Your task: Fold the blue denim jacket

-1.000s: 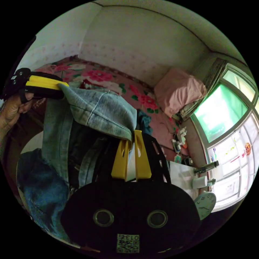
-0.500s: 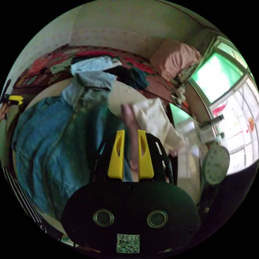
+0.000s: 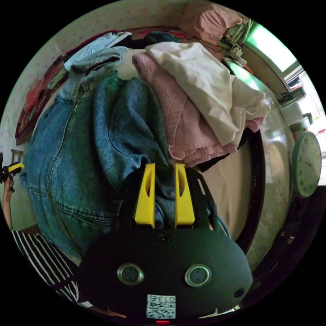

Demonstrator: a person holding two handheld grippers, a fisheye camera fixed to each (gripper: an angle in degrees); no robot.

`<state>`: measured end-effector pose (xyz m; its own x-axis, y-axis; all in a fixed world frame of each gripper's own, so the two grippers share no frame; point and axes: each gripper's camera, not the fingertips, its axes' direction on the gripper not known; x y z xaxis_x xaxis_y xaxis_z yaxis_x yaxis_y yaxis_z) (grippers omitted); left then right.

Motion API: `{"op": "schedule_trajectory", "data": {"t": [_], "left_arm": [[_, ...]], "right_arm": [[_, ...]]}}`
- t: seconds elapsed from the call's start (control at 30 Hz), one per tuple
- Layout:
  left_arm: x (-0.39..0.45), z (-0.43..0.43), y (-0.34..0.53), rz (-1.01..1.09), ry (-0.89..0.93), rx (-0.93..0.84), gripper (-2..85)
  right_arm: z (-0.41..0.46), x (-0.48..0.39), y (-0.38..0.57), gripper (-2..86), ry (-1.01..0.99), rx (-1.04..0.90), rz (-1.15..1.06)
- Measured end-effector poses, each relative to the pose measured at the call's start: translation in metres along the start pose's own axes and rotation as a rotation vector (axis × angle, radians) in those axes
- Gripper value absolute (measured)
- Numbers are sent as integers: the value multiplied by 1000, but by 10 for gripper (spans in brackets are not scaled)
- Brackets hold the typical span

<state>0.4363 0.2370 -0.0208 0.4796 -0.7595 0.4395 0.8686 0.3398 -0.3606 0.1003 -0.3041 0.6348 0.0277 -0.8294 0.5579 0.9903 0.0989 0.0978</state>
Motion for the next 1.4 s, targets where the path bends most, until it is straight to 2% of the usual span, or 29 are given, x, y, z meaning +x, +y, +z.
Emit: {"op": "schedule_trajectory", "data": {"t": [0.07, 0.13, 0.2, 0.27, 0.33, 0.37, 0.4, 0.43, 0.5, 0.57, 0.63, 0.77, 0.9, 1.07, 1.13, 1.2, 1.3, 1.4], "left_arm": [[-17, -27, 7, -22, -31, 47, 4], [-35, -49, 12, -64, -27, 124, 3], [-50, -61, 11, -104, -16, 171, 4], [-59, -42, -1, -118, -65, 133, 6], [-64, -13, -8, -135, -108, 45, 9], [-71, -8, -3, -204, -194, 43, 13], [-73, -10, 2, -223, -223, 62, 15], [-78, -19, 14, -244, -206, 126, 25], [-79, -32, 32, -215, -35, 221, 52], [-60, -27, 48, -161, 220, 208, 93], [-29, -9, 58, -93, 314, 137, 106], [36, 45, 83, -31, 377, -28, 129], [57, 76, 92, -107, 460, -84, 145], [77, 106, 80, -85, 452, -178, 127], [76, 113, 79, -87, 427, -187, 70], [69, 119, 79, -130, 489, -180, 37], [62, 101, 83, -84, 557, -136, 21], [46, 47, 99, -64, 675, -9, 14]], "right_arm": [[3, 0, 0, 48, 10, -18, -14], [-9, -5, -2, 28, 136, -29, -78], [-28, -6, 3, 23, 306, 47, -96], [-37, 0, 8, 21, 337, 112, -109], [-32, 26, 14, 19, 329, 15, -8], [-37, 33, 19, 22, 356, 26, 34], [-56, 45, 36, 27, 380, 117, 107], [-78, 53, 57, 35, 369, 214, 123], [-101, 57, 88, 56, 283, 268, 77], [-110, 55, 122, 77, 126, 264, 38], [-105, 47, 171, 100, -9, 237, 81], [-71, 33, 237, 119, -122, 149, 204], [-41, 25, 271, 124, -267, 93, 274], [-38, 10, 250, 80, -258, 45, 154], [-46, -9, 234, 46, -105, -30, 22], [-59, -23, 227, 36, 12, -55, -69], [-93, -38, 229, 26, 158, -32, -188], [-138, -42, 236, 18, 157, 35, -199]]}}
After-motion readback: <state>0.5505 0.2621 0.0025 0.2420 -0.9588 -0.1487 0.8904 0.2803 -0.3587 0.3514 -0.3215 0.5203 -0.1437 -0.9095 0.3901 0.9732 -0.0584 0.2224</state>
